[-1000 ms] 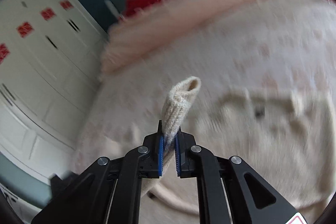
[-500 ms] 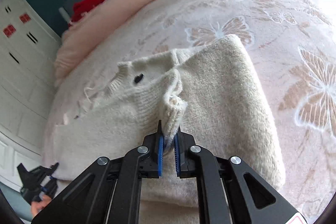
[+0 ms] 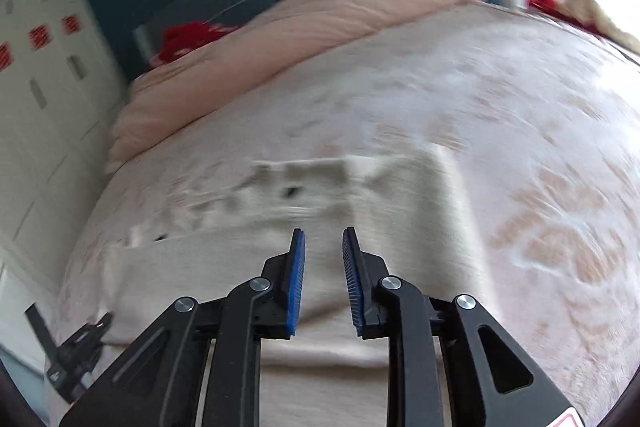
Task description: Fold small clothes
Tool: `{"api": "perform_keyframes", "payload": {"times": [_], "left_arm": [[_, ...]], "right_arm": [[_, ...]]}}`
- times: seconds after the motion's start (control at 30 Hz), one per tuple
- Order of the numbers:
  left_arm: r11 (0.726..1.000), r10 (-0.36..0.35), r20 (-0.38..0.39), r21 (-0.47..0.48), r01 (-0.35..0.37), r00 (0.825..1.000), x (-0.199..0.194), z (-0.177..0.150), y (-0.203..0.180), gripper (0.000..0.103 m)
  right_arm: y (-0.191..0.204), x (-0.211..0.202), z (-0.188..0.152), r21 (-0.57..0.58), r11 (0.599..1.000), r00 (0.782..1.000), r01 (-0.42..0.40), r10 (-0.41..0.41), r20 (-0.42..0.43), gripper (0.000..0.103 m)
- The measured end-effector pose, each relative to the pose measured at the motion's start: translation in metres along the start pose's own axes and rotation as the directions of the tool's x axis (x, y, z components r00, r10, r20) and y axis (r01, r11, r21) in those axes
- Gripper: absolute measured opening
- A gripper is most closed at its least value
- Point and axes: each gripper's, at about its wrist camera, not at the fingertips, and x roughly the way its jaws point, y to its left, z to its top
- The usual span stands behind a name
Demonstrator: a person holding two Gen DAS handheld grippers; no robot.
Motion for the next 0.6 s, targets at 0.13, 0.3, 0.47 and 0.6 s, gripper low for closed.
{"api": "perform_keyframes", "payload": {"times": [0.13, 0.3, 0.47, 0.6], "left_arm": [[1.000, -0.003, 0.004, 0.001, 0.003, 1.000, -0.002, -0.001, -0.001, 0.011], [1.000, -0.022, 0.013, -0.007, 0.022, 1.000, 0.000, -0.003, 0.002, 0.011], [1.000, -0.018, 0.025, 0.006, 0.018, 1.000, 0.003, -0.005, 0.001, 0.012], [1.000, -0.018, 0.024, 0.005, 0.018, 1.000, 0.004, -0.005, 0.001, 0.011]], "right_arm": [[0.073, 0.061, 0.004, -0.165, 0.980, 0.987, -0.113, 0.091, -0.135, 0.021], [0.060, 0.121, -0.006, -0.196, 0.980, 0.976, -0.044, 0.000, -0.218, 0.006], [0.013, 0.090, 0.013, -0.057, 0.998, 0.993, 0.016, -0.022, -0.116, 0.007], [-0.020, 0.081, -0.005, -0.067, 0.996, 0.988, 0.054, -0.063, -0.143, 0.004]]}}
